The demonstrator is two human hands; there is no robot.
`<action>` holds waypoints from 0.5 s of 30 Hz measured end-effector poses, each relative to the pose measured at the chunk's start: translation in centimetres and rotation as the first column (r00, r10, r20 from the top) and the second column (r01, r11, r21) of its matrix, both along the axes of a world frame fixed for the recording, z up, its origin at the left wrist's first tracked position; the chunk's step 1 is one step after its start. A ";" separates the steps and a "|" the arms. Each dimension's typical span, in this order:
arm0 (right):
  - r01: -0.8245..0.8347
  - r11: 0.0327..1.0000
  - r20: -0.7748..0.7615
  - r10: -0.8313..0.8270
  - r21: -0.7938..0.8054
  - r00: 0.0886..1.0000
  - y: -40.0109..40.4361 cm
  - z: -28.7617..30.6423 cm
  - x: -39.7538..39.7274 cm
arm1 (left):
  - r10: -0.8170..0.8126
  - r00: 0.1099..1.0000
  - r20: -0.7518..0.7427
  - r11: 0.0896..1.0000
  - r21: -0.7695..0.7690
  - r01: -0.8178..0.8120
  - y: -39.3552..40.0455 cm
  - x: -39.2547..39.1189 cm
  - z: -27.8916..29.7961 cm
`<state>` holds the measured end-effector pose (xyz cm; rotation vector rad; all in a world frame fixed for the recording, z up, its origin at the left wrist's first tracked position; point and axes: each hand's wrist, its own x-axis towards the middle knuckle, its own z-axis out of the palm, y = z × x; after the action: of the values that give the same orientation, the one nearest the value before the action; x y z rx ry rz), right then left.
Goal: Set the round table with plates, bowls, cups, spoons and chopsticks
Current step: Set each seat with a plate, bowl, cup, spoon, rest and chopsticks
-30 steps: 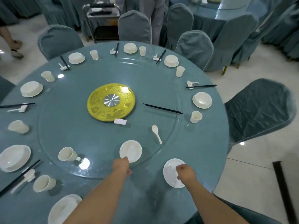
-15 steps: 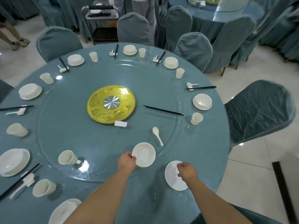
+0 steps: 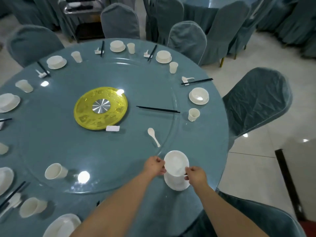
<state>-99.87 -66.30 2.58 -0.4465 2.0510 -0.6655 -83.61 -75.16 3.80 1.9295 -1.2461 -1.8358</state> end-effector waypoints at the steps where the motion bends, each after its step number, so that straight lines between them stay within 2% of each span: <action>1: 0.010 1.000 -0.006 -0.010 0.009 1.000 0.2 -0.1 -0.2 | 0.022 1.000 0.009 1.000 0.008 -0.022 0.1 -0.2 -0.3; 3: 0.027 0.999 -0.015 -0.027 0.033 1.000 0.7 -0.5 -0.6 | 0.040 0.998 0.040 0.999 0.017 -0.041 0.4 -0.3 -0.8; 9: 0.046 0.995 -0.021 -0.045 0.085 0.999 1.8 -2.0 -1.1 | -0.041 0.987 0.155 0.999 0.030 0.037 1.3 0.5 -2.4; 15: -0.021 0.983 -0.035 0.028 0.182 0.999 2.0 -3.1 -1.3 | -0.082 0.970 0.229 0.997 0.020 0.080 1.5 1.7 -3.2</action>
<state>-101.15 -64.28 -0.49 -0.3800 2.1157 -0.4531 -81.91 -73.67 0.58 2.1778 -1.4047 -1.6962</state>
